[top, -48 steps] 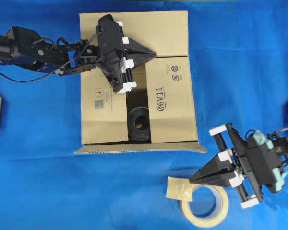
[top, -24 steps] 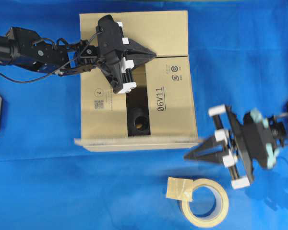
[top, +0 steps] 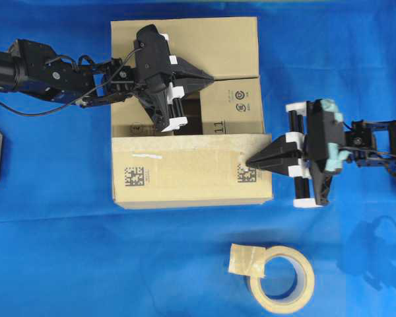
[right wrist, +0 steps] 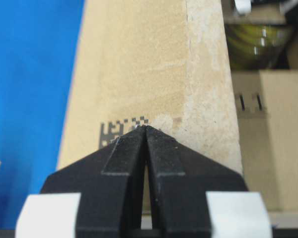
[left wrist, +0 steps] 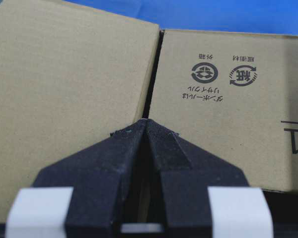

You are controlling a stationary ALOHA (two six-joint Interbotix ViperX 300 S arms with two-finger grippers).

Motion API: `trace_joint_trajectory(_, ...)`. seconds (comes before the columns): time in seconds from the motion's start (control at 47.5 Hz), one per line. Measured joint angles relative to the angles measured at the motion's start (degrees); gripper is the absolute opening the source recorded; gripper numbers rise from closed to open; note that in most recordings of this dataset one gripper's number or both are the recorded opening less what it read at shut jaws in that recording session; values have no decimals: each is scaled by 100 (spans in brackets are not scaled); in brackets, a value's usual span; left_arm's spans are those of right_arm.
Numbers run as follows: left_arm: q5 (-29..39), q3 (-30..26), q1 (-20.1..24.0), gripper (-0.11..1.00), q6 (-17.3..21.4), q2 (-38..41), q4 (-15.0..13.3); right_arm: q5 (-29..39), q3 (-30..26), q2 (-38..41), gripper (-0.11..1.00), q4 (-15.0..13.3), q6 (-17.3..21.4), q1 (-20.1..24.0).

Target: Close the cardboard box.

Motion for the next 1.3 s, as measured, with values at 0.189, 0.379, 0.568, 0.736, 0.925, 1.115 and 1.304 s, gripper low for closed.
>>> trace_joint_trajectory(0.189, 9, 0, -9, 0, 9, -9, -9, -9, 0, 299, 0, 158, 9, -18)
trace_joint_trajectory(0.379, 0, 9, -9, 0, 9, 0, 0, -26, -9, 325, 0, 193, 18, -18)
trace_joint_trajectory(0.568, 26, 0, -9, 0, 0, -79, -9, -26, -18, 325, 0, 193, 9, -18)
trace_joint_trajectory(0.736, 202, -44, -18, 0, 62, -466, -9, -26, -18, 325, 0, 193, 9, -18)
trace_joint_trajectory(0.925, 659, -281, -9, 0, 105, -967, -9, -70, -18, 334, 0, 193, 9, -18)
trace_joint_trajectory(1.115, 1345, -571, 299, 0, 255, -1266, 0, -105, -18, 343, 0, 193, 0, -18)
trace_joint_trajectory(1.304, 2206, -958, 888, 0, 536, -1336, -9, -149, -18, 343, 0, 193, -35, -18)
